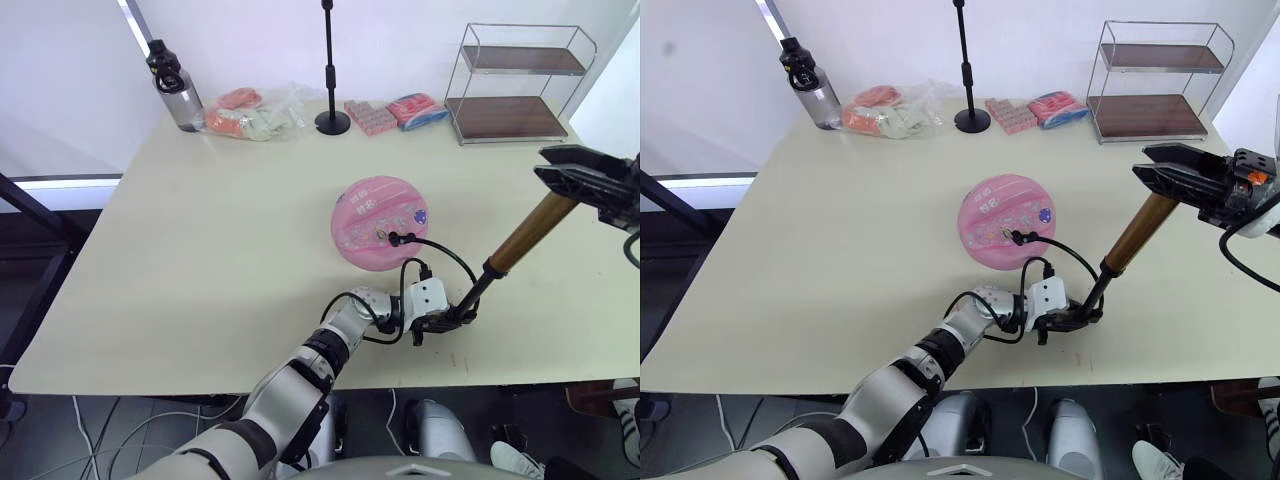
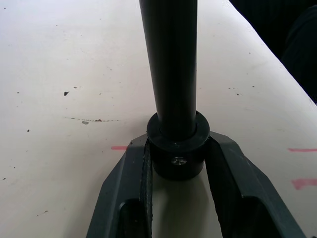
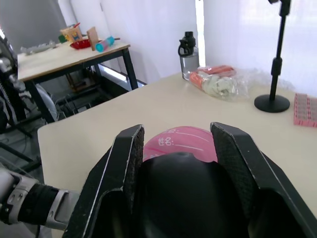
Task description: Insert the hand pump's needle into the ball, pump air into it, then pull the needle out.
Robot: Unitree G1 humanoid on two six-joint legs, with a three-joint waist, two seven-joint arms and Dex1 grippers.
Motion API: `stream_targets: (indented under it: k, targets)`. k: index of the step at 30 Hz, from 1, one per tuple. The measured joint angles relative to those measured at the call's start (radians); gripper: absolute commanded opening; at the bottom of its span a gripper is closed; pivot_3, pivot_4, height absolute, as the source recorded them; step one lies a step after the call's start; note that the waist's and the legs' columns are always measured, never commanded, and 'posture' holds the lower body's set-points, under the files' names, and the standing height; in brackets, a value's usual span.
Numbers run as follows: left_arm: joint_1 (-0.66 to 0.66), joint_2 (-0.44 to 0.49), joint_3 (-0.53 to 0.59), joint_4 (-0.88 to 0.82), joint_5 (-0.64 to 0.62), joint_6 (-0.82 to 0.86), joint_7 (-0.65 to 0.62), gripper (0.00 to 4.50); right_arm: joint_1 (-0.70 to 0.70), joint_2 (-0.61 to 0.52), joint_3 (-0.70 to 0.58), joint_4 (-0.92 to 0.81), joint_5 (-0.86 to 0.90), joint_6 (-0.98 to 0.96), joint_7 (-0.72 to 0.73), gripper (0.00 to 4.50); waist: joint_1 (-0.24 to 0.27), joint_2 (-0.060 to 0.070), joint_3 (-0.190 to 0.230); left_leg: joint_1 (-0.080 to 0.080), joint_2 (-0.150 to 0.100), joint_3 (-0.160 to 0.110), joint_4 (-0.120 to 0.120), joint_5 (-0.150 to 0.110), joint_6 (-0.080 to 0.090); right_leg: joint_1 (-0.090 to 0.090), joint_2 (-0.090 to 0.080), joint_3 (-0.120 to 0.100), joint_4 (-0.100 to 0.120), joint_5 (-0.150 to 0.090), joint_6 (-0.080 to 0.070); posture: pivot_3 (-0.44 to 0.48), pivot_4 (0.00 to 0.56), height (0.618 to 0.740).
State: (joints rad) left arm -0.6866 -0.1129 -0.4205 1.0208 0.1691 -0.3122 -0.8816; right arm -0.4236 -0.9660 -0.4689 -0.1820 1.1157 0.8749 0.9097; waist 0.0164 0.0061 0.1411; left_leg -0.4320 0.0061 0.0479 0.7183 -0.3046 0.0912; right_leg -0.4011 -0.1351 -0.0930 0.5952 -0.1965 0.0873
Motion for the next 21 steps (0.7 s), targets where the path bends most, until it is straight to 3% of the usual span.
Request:
stream_targets:
  k: [5, 12, 21]
  targets:
    - [0.001, -0.001, 0.0, 0.0, -0.006, 0.0, -0.008, 1.07, 0.013, 0.004, -0.004, -0.03, 0.01, 0.006, -0.002, 1.65, 0.002, 0.0, 0.0, -0.001, -0.001, 0.0, -0.002, 0.001, -0.001, -0.001, 0.002, -0.001, -0.002, 0.001, 0.002, 0.0, 0.15, 0.74]
    - [0.007, 0.009, -0.002, 0.006, -0.004, 0.004, 0.004, 1.07, 0.131, 0.12, 0.005, -0.141, -0.046, -0.118, 0.004, 1.65, -0.002, -0.007, -0.005, 0.005, 0.0, -0.002, -0.001, -0.002, 0.004, 0.005, 0.003, -0.002, -0.001, 0.0, 0.0, 0.0, 0.15, 0.74]
    - [0.022, 0.014, -0.003, 0.009, 0.0, 0.017, 0.01, 1.07, 0.315, 0.282, 0.174, -0.14, -0.267, -0.347, 0.045, 1.65, -0.002, -0.02, -0.02, 0.014, 0.001, -0.003, -0.005, -0.003, 0.003, 0.011, 0.008, 0.0, 0.0, -0.001, -0.001, 0.0, 0.15, 0.74]
